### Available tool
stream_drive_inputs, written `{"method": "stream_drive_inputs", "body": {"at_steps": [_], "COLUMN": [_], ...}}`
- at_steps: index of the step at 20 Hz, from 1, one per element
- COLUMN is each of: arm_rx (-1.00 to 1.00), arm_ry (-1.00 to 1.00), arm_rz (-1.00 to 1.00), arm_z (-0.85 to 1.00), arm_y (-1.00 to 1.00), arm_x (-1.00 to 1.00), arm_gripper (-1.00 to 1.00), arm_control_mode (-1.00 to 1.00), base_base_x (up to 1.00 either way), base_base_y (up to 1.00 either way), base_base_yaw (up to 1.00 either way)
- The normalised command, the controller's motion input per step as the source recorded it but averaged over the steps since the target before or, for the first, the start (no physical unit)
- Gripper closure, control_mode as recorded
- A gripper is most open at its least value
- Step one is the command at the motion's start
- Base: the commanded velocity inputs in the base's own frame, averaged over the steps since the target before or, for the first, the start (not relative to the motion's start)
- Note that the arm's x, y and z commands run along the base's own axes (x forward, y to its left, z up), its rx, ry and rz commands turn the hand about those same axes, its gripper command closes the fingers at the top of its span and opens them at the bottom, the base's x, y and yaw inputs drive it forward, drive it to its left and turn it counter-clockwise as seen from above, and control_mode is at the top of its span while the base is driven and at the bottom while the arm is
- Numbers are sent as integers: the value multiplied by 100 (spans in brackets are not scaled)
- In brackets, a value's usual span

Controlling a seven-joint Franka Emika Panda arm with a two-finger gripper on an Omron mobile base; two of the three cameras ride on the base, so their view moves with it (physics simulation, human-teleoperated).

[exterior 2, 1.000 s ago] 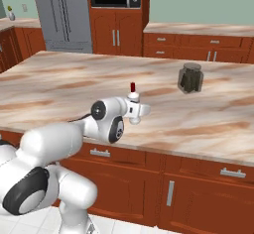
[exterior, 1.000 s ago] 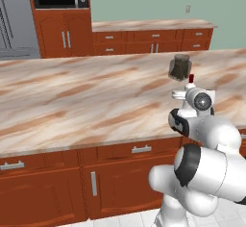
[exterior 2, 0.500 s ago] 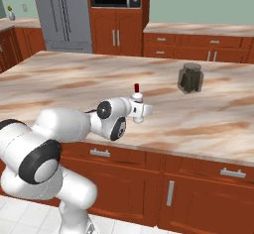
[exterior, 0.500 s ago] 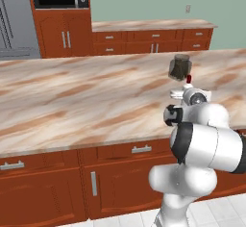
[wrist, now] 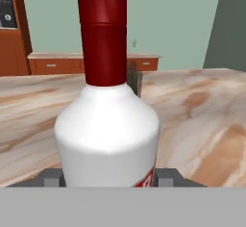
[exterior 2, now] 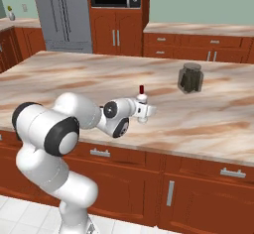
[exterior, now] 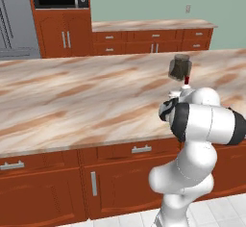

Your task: Open the cabinet directly in front. Then move the liquor and the mug to the dining counter with the jar on it.

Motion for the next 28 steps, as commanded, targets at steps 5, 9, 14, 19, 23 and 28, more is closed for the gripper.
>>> {"method": "stream_drive_inputs", "body": {"at_steps": [5,9,14,19,23,28], "arm_rx": [0,0,0,0,0,0], "arm_ry": [0,-1,-1,0,0,0], "arm_rz": [0,0,0,0,0,0], "arm_z": [-44,-32,-14,-8,-13,-10], "arm_y": [-15,-6,-11,-20,-21,-9], "arm_x": [10,16,24,43,42,22], "arm_gripper": [100,100,100,100,100,100], "arm_control_mode": [-100,-100,-100,-100,-100,-100], "base_base_x": [0,0,0,0,0,0], "base_base_y": [0,0,0,0,0,0], "base_base_yaw": [0,0,0,0,0,0]}}
